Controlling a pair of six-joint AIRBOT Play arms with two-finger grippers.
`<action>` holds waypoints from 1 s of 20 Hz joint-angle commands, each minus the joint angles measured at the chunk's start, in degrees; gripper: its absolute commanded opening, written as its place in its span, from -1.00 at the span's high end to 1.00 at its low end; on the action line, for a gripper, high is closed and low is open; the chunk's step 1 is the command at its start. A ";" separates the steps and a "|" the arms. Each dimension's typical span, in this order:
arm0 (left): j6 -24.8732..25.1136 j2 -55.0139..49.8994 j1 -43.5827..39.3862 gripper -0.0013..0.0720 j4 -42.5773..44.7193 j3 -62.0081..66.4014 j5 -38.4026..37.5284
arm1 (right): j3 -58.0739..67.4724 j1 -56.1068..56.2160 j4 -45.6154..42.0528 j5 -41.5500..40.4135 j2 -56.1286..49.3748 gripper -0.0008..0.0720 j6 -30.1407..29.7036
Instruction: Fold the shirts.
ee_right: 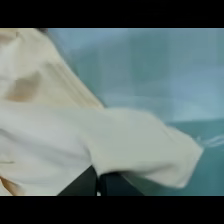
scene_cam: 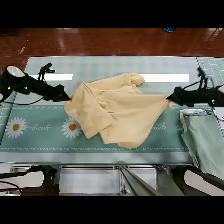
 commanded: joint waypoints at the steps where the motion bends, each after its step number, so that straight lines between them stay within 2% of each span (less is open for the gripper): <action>1: 0.02 11.10 -0.02 0.91 -4.55 -12.22 4.33 | 14.71 -2.08 -1.44 3.19 -8.61 0.91 -0.83; 5: -1.73 19.30 -0.83 0.91 -4.94 -23.67 4.44 | 28.76 2.40 0.98 4.24 -20.96 0.91 -0.02; 9: -2.73 19.56 -0.83 0.91 -5.29 -28.15 6.47 | 33.35 6.43 2.05 4.46 -27.67 0.90 2.03; 10: -2.73 19.45 -0.83 0.91 -5.33 -28.28 8.07 | 33.35 6.84 1.97 4.48 -28.13 0.63 2.08; 11: -2.73 19.32 -0.79 0.91 -5.31 -28.15 8.98 | 33.35 7.08 1.90 5.20 -28.09 -0.05 2.08; 12: -2.78 19.19 -0.26 0.65 -5.27 -27.56 9.14 | 33.38 6.56 1.92 6.56 -27.56 -0.15 2.05; 13: -2.67 19.17 0.79 -0.28 -5.27 -26.25 8.17 | 33.42 5.33 1.95 8.87 -26.53 -0.15 2.29; 14: -2.51 19.17 2.25 -0.42 -4.35 -24.26 6.69 | 33.42 3.50 1.70 11.32 -25.03 -0.15 2.71; 17: -2.60 19.30 9.46 -0.42 0.09 -16.22 1.05 | 33.40 -3.74 -4.09 18.49 -18.23 -0.14 3.67; 18: -2.69 19.43 12.79 -0.42 0.09 -14.08 0.20 | 32.87 -6.03 -8.76 19.23 -15.26 -0.14 3.61; 20: -3.21 20.35 18.60 -0.42 -0.09 -13.79 2.49 | 26.53 -10.67 -18.45 14.25 -6.93 -0.14 5.70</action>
